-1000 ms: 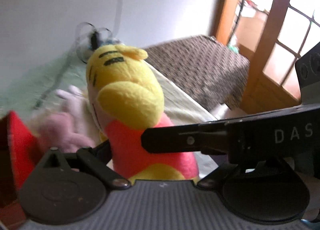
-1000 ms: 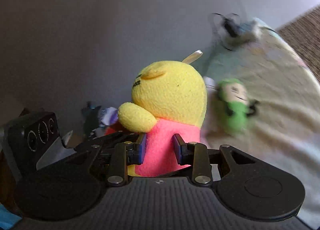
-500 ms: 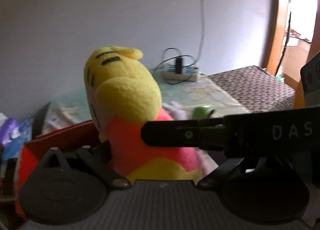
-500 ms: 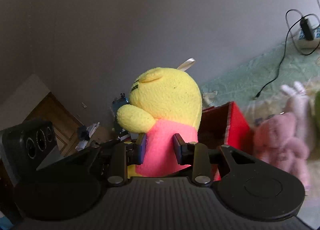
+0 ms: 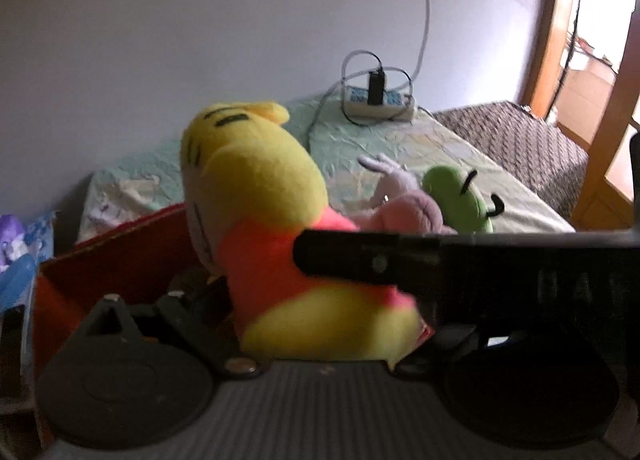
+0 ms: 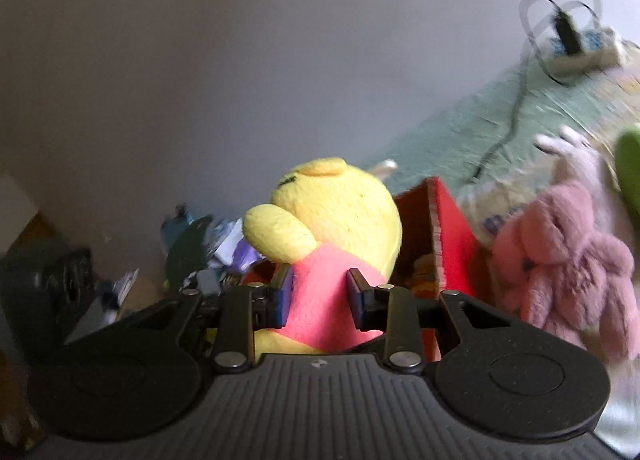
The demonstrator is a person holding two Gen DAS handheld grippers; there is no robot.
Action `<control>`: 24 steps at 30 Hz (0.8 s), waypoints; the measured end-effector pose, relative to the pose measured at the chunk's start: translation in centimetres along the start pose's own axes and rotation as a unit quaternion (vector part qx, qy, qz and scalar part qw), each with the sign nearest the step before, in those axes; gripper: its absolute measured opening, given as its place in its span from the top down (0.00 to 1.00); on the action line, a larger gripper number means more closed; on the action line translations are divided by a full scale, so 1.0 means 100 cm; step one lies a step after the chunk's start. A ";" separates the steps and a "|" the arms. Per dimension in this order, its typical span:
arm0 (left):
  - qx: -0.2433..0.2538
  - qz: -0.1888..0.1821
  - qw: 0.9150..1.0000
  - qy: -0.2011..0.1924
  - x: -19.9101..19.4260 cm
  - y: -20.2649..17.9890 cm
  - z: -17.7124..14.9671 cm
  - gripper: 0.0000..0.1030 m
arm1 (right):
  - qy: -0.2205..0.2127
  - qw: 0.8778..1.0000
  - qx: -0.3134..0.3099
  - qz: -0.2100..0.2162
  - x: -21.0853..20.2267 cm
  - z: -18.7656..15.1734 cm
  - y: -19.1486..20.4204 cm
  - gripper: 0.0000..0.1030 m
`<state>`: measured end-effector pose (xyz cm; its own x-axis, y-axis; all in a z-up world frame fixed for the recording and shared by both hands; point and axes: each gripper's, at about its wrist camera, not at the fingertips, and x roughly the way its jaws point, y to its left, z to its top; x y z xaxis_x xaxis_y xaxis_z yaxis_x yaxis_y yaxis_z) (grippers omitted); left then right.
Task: Organize objects
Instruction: 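Lift the Pooh plush with the right gripper and carry it to the red box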
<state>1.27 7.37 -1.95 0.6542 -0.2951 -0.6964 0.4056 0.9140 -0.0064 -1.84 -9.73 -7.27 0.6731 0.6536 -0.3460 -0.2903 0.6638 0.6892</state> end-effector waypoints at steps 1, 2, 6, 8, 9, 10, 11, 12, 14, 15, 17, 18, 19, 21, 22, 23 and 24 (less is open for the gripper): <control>0.005 0.000 1.000 0.003 0.003 -0.002 -0.001 0.11 | -0.004 1.000 0.006 -0.007 0.003 0.000 -0.004 0.70; 0.011 -0.001 1.000 0.005 0.007 -0.001 -0.002 0.12 | -0.007 1.000 0.006 -0.017 0.007 0.001 -0.005 0.71; 0.022 -0.009 1.000 0.015 0.021 0.002 -0.006 0.14 | -0.018 0.999 -0.012 -0.039 0.023 0.001 -0.004 0.78; 0.026 -0.009 0.999 0.018 0.029 0.002 -0.006 0.14 | -0.019 0.998 -0.026 -0.053 0.028 0.001 -0.004 0.78; 0.026 -0.007 0.999 0.020 0.032 0.003 -0.008 0.14 | -0.016 0.998 -0.026 -0.055 0.031 0.001 -0.005 0.78; 0.025 -0.004 0.999 0.023 0.037 0.005 -0.008 0.14 | -0.015 0.998 -0.022 -0.052 0.032 0.000 -0.007 0.78; 0.022 -0.004 0.999 0.029 0.042 0.007 -0.009 0.13 | -0.014 0.998 -0.020 -0.051 0.027 -0.002 -0.006 0.78; 0.018 -0.005 0.999 0.035 0.047 0.010 -0.011 0.13 | -0.013 0.998 -0.019 -0.052 0.028 -0.002 -0.007 0.78; 0.007 -0.010 0.999 0.048 0.055 0.015 -0.015 0.11 | -0.009 0.998 -0.013 -0.053 0.026 -0.002 -0.010 0.76; 0.000 -0.013 0.999 0.049 0.057 0.019 -0.017 0.11 | -0.007 0.999 -0.007 -0.050 0.027 -0.002 -0.012 0.75; -0.010 -0.021 0.998 0.053 0.058 0.024 -0.018 0.11 | -0.005 0.999 -0.001 -0.042 0.021 -0.001 -0.011 0.74; -0.010 -0.021 0.998 0.053 0.057 0.026 -0.020 0.11 | -0.002 0.999 -0.002 -0.040 0.019 -0.001 -0.010 0.72; -0.010 -0.020 0.998 0.052 0.056 0.028 -0.022 0.11 | 0.001 0.999 -0.003 -0.036 0.017 -0.002 -0.009 0.71; -0.015 -0.023 0.998 0.052 0.051 0.032 -0.024 0.14 | 0.005 1.000 -0.005 -0.028 0.015 -0.001 -0.006 0.70; -0.017 -0.025 0.998 0.052 0.049 0.034 -0.024 0.14 | 0.008 1.000 -0.006 -0.022 0.014 -0.002 -0.004 0.70; -0.019 -0.024 0.998 0.050 0.045 0.036 -0.025 0.14 | 0.011 1.000 -0.008 -0.016 0.015 -0.003 -0.001 0.69; -0.021 -0.023 0.998 0.049 0.042 0.037 -0.025 0.14 | 0.016 1.000 -0.013 -0.011 0.015 -0.004 0.001 0.69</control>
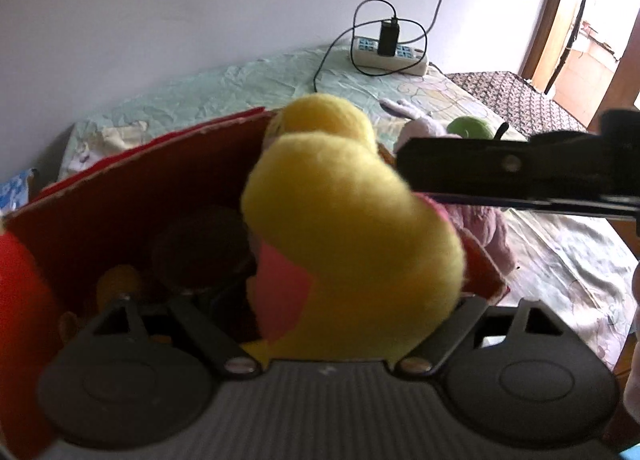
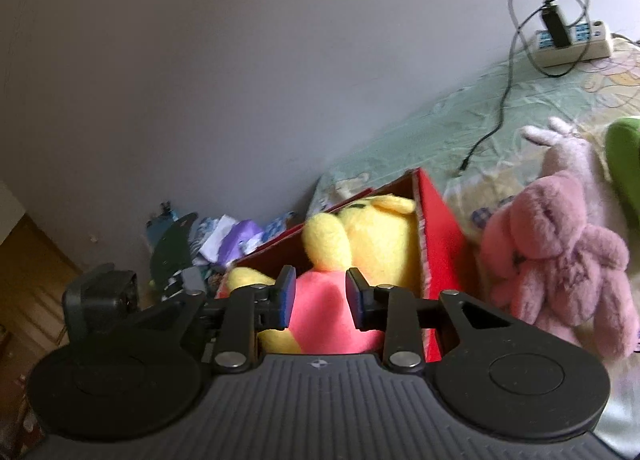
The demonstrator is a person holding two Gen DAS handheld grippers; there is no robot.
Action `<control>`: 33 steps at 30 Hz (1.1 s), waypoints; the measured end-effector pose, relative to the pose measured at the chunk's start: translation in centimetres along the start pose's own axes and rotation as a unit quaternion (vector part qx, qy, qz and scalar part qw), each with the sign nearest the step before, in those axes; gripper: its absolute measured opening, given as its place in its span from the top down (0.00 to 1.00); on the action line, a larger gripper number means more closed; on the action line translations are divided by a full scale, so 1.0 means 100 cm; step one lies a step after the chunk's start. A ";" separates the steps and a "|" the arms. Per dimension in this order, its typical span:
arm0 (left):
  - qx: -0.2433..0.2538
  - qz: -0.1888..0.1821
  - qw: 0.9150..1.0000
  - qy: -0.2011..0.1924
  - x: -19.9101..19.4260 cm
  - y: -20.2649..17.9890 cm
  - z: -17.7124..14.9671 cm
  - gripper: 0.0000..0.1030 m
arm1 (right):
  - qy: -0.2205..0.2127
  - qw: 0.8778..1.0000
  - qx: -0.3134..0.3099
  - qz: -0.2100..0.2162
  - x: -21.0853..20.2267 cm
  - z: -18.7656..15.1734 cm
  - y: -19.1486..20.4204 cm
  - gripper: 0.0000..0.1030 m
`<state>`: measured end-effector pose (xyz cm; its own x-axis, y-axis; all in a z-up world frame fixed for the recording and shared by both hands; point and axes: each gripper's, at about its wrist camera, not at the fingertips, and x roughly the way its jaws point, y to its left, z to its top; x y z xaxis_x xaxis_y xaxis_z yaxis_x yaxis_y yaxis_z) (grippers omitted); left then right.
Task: Organize objects
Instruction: 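Lift the Pooh plush with the right gripper and carry it to the red box, then lower the Pooh plush into the red box with the right gripper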
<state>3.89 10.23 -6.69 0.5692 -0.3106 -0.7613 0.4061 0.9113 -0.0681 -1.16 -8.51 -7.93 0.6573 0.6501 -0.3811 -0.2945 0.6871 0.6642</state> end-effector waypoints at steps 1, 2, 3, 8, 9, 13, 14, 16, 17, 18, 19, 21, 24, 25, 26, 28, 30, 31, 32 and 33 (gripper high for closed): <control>-0.002 0.000 1.000 -0.001 -0.003 0.001 0.000 0.14 | 0.005 1.000 -0.006 0.002 0.001 -0.001 0.003 0.68; -0.004 -0.002 1.000 -0.004 -0.007 0.003 -0.001 0.14 | 0.011 1.000 -0.015 0.004 0.002 -0.002 0.006 0.67; -0.006 -0.005 1.000 -0.007 -0.012 0.004 -0.005 0.14 | 0.017 1.000 -0.022 0.006 0.004 -0.003 0.008 0.66; -0.014 -0.022 1.000 -0.005 -0.014 0.005 -0.008 0.16 | 0.044 0.998 -0.049 -0.009 0.014 -0.007 0.017 0.52; -0.019 -0.026 0.999 0.000 -0.010 0.005 -0.006 0.17 | 0.047 0.997 -0.054 -0.024 0.017 -0.007 0.018 0.52; -0.032 -0.036 0.999 0.010 0.004 0.003 -0.003 0.17 | 0.055 0.994 -0.052 -0.082 0.025 -0.005 0.010 0.52; -0.034 -0.038 0.999 0.014 0.008 0.001 -0.001 0.16 | 0.054 0.994 -0.040 -0.084 0.025 -0.005 0.005 0.55; -0.044 -0.057 0.997 0.018 0.014 0.001 0.001 0.15 | 0.051 0.995 -0.020 -0.081 0.024 -0.005 -0.002 0.62; -0.048 -0.065 0.997 0.021 0.017 0.001 0.002 0.14 | 0.050 0.996 -0.014 -0.079 0.025 -0.005 -0.005 0.65; -0.053 -0.074 0.996 0.023 0.020 0.001 0.003 0.13 | 0.049 0.996 -0.011 -0.079 0.024 -0.006 -0.007 0.66; -0.057 -0.080 0.995 0.024 0.023 0.000 0.003 0.12 | 0.048 0.996 -0.011 -0.079 0.025 -0.006 -0.007 0.66; -0.054 -0.081 0.995 0.023 0.024 -0.001 0.004 0.11 | 0.045 0.996 -0.013 -0.079 0.025 -0.008 -0.006 0.66; -0.048 -0.078 0.995 0.027 0.020 0.000 0.005 0.14 | 0.042 0.996 -0.015 -0.080 0.025 -0.009 -0.007 0.67; -0.046 -0.078 0.996 0.025 0.018 0.002 0.004 0.14 | 0.042 0.996 -0.014 -0.079 0.026 -0.008 -0.007 0.67; -0.044 -0.078 0.996 0.022 0.014 0.003 0.004 0.14 | 0.042 0.996 -0.013 -0.078 0.026 -0.008 -0.008 0.67; -0.041 -0.078 0.996 0.016 0.004 0.007 0.001 0.13 | 0.040 0.996 -0.007 -0.077 0.026 -0.007 -0.009 0.67; -0.043 -0.080 0.996 0.011 -0.005 0.010 -0.001 0.13 | 0.030 0.996 -0.003 -0.080 0.023 -0.007 -0.009 0.62; -0.045 -0.081 0.996 0.008 -0.009 0.012 -0.002 0.13 | 0.024 0.996 -0.003 -0.082 0.021 -0.006 -0.009 0.62; -0.048 -0.083 0.995 0.005 -0.012 0.013 -0.003 0.13 | 0.019 0.996 0.000 -0.082 0.019 -0.005 -0.010 0.62; -0.050 -0.084 0.995 0.004 -0.014 0.013 -0.004 0.13 | 0.016 0.997 0.006 -0.080 0.018 -0.004 -0.012 0.62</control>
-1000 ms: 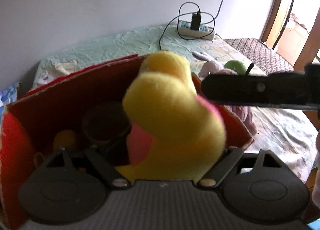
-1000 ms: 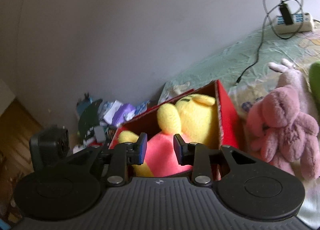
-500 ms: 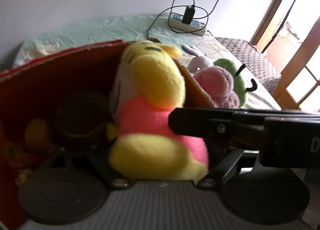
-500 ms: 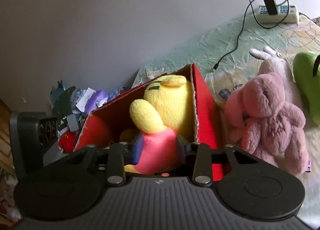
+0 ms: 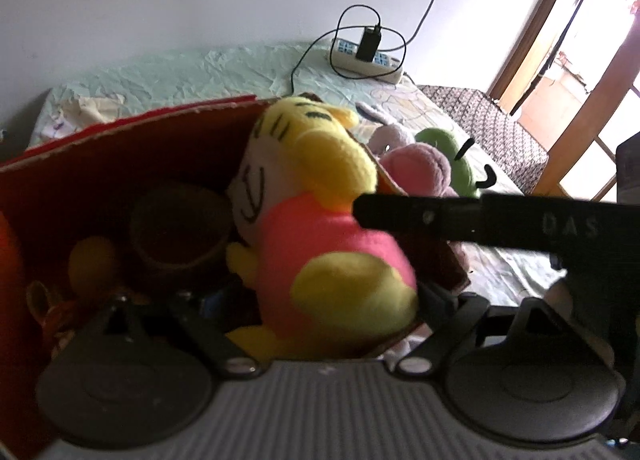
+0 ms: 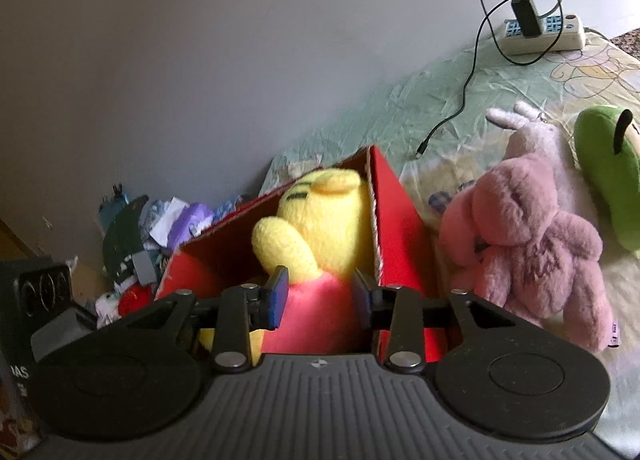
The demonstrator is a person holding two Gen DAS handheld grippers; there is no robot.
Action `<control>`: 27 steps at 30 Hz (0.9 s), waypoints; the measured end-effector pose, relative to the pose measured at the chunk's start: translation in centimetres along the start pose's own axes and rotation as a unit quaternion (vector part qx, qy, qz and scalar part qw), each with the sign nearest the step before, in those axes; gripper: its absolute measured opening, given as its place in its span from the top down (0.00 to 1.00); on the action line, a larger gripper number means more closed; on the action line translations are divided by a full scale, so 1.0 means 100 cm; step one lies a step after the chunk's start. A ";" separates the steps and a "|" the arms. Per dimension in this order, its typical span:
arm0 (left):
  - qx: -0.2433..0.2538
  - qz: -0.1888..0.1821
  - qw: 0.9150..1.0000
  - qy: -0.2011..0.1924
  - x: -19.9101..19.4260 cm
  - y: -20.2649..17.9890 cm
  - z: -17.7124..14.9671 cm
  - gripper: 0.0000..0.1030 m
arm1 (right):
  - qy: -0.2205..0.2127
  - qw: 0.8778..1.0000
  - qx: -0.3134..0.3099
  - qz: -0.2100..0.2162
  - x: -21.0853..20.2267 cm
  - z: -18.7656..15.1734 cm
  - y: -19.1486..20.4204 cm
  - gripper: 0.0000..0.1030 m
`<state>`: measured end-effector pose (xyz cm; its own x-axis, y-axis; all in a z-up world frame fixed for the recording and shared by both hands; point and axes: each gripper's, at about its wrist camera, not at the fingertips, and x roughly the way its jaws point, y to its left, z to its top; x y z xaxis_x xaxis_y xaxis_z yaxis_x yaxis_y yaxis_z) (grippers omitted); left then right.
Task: Organize objects
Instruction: 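Lower the Pooh plush into the red box with the right gripper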
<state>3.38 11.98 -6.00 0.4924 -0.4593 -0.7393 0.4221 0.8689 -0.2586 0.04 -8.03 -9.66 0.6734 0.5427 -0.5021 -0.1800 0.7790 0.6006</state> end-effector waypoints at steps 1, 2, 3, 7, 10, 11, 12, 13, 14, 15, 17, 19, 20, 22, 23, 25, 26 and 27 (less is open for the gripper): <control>-0.002 0.001 1.000 0.000 0.000 0.000 -0.001 0.12 | -0.002 1.000 0.007 0.003 -0.001 0.001 -0.002 0.62; -0.003 0.003 1.000 0.002 0.002 -0.001 0.000 0.12 | -0.003 1.000 0.014 0.005 -0.001 0.001 -0.003 0.62; -0.005 0.006 1.000 0.005 0.004 -0.001 0.001 0.12 | -0.002 1.000 0.021 0.006 -0.001 0.002 -0.005 0.63; -0.008 0.019 1.000 0.015 0.012 -0.006 0.004 0.12 | 0.002 0.998 0.055 0.017 0.000 -0.002 -0.012 0.65; -0.007 0.033 0.999 0.023 0.017 -0.010 0.006 0.12 | -0.004 0.998 0.054 0.021 -0.001 -0.003 -0.013 0.66; -0.008 0.037 0.999 0.026 0.019 -0.010 0.006 0.11 | -0.006 0.998 0.052 0.023 -0.001 -0.004 -0.014 0.66; -0.009 0.040 0.999 0.028 0.020 -0.011 0.007 0.11 | -0.009 0.998 0.052 0.026 -0.001 -0.005 -0.015 0.67; -0.011 0.043 0.999 0.030 0.022 -0.011 0.007 0.11 | -0.013 0.998 0.053 0.030 -0.002 -0.006 -0.016 0.67; -0.012 0.047 0.998 0.032 0.023 -0.012 0.007 0.11 | -0.016 0.998 0.055 0.033 -0.002 -0.007 -0.018 0.68; -0.012 0.050 0.998 0.033 0.023 -0.013 0.007 0.11 | -0.019 0.998 0.056 0.035 -0.002 -0.008 -0.019 0.69; -0.007 0.060 0.998 0.032 0.024 -0.016 0.007 0.10 | -0.023 0.998 0.052 0.036 -0.003 -0.009 -0.019 0.69; -0.002 0.074 0.997 0.030 0.023 -0.019 0.007 0.09 | -0.027 0.999 0.034 0.031 -0.004 -0.011 -0.016 0.69; 0.000 0.079 0.996 0.029 0.023 -0.020 0.007 0.09 | -0.029 0.999 0.023 0.028 -0.004 -0.012 -0.013 0.69; 0.001 0.085 0.996 0.029 0.023 -0.022 0.007 0.09 | -0.032 0.999 -0.002 0.021 -0.004 -0.015 -0.008 0.69; 0.000 0.088 0.996 0.029 0.023 -0.022 0.007 0.09 | -0.034 0.999 -0.009 0.020 -0.004 -0.015 -0.008 0.69; 0.000 0.092 0.995 0.028 0.022 -0.023 0.007 0.09 | -0.035 0.999 -0.011 0.021 -0.005 -0.015 -0.009 0.69; 0.001 0.097 0.995 0.028 0.022 -0.024 0.007 0.09 | -0.036 0.999 -0.008 0.024 -0.005 -0.015 -0.011 0.69; 0.003 0.102 0.994 0.026 0.021 -0.026 0.006 0.09 | -0.036 0.999 -0.003 0.028 -0.006 -0.015 -0.013 0.69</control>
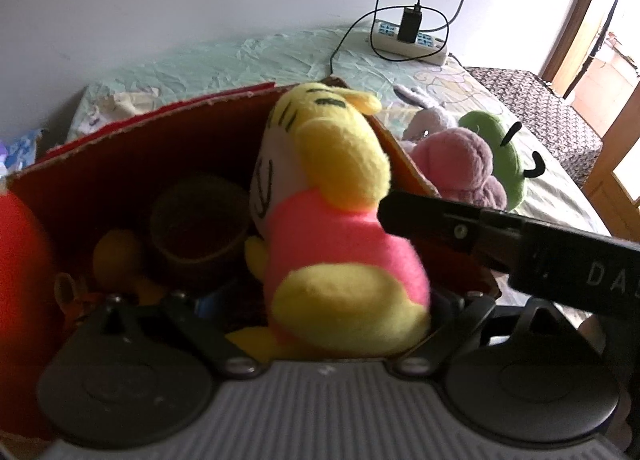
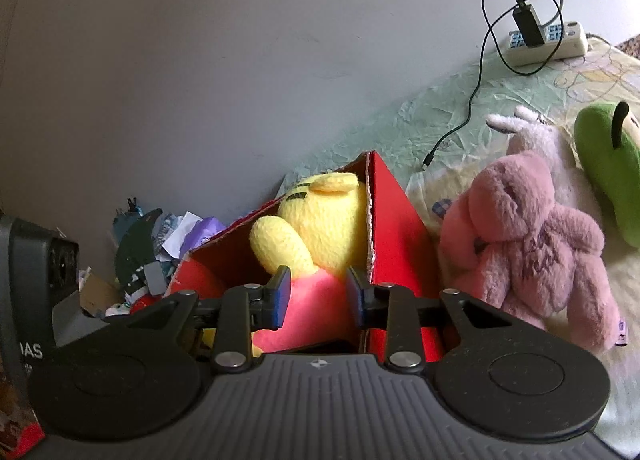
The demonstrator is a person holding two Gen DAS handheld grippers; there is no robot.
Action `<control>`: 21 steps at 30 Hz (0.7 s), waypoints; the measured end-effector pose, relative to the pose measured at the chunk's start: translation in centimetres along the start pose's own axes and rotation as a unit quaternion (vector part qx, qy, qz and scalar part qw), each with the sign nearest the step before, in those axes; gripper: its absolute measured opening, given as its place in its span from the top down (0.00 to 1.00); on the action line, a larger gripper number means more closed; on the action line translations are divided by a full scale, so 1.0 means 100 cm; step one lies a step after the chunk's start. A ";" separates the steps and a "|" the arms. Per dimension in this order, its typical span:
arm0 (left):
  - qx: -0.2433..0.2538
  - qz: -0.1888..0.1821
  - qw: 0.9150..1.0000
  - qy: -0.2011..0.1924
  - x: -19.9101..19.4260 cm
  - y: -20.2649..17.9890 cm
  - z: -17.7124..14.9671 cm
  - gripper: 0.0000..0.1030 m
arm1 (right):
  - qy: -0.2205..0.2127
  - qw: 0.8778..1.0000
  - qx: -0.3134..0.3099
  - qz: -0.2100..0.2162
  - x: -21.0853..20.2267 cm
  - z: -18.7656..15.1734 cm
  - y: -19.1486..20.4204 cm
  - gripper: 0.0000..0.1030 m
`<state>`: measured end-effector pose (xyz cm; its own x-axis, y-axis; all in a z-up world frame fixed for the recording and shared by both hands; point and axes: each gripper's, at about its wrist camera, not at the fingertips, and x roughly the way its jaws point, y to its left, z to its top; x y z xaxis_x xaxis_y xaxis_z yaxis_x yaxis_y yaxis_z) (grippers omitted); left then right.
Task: Organize objects
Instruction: 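Lower the Pooh plush into the red box with the right gripper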
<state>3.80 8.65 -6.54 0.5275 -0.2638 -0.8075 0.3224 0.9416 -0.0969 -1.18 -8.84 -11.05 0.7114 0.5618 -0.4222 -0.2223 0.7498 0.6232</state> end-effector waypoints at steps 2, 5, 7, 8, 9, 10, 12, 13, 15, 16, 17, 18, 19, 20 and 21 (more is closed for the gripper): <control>0.006 0.013 1.000 -0.003 -0.002 -0.003 0.000 0.09 | 0.000 1.000 0.011 0.006 -0.001 0.000 -0.003 0.69; 0.010 0.029 1.000 -0.006 -0.003 -0.008 0.000 0.09 | 0.000 1.000 0.015 0.012 -0.002 0.000 -0.005 0.69; 0.008 0.035 0.999 -0.005 -0.004 -0.008 0.000 0.09 | 0.000 1.000 0.011 0.014 -0.002 -0.001 -0.004 0.69; 0.007 0.039 0.999 -0.004 -0.004 -0.009 0.000 0.09 | 0.001 1.000 0.008 0.014 -0.002 -0.001 -0.004 0.69; 0.005 0.042 0.999 -0.003 -0.004 -0.011 0.000 0.09 | 0.001 1.000 0.005 0.014 -0.003 -0.001 -0.003 0.69; 0.003 0.046 0.999 -0.003 -0.005 -0.012 0.000 0.09 | 0.001 1.000 0.002 0.014 -0.003 -0.002 -0.003 0.69; -0.001 0.054 0.999 -0.003 -0.006 -0.014 -0.001 0.09 | 0.003 1.000 -0.003 0.015 -0.003 -0.002 -0.003 0.69; -0.002 0.058 0.998 -0.003 -0.006 -0.014 -0.001 0.09 | 0.003 1.000 -0.005 0.016 -0.003 -0.002 -0.003 0.69; -0.005 0.065 0.998 -0.003 -0.007 -0.016 -0.001 0.09 | 0.005 1.000 -0.008 0.020 -0.004 -0.002 -0.004 0.69; -0.007 0.069 0.998 -0.003 -0.007 -0.018 -0.002 0.09 | 0.006 1.000 -0.009 0.022 -0.004 -0.002 -0.005 0.69; -0.008 0.073 0.997 -0.004 -0.008 -0.019 -0.002 0.09 | 0.007 1.000 -0.010 0.025 -0.004 -0.001 -0.006 0.69; -0.010 0.077 0.997 -0.004 -0.008 -0.020 -0.002 0.09 | 0.008 1.000 -0.011 0.027 -0.004 -0.001 -0.006 0.69; -0.013 0.081 0.997 -0.004 -0.008 -0.021 -0.002 0.09 | 0.010 0.999 -0.012 0.030 -0.004 -0.001 -0.007 0.69; -0.016 0.085 0.996 -0.004 -0.008 -0.021 -0.003 0.09 | 0.012 0.999 -0.014 0.033 -0.004 0.000 -0.008 0.69; -0.019 0.088 0.996 -0.004 -0.008 -0.022 -0.003 0.09 | 0.014 0.999 -0.016 0.036 -0.004 0.000 -0.008 0.69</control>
<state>2.42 6.83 -5.80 0.5800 -0.0953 -0.8090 0.1939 0.9807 0.0234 -1.24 -9.71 -11.37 0.6737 0.6238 -0.3962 -0.2930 0.7177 0.6317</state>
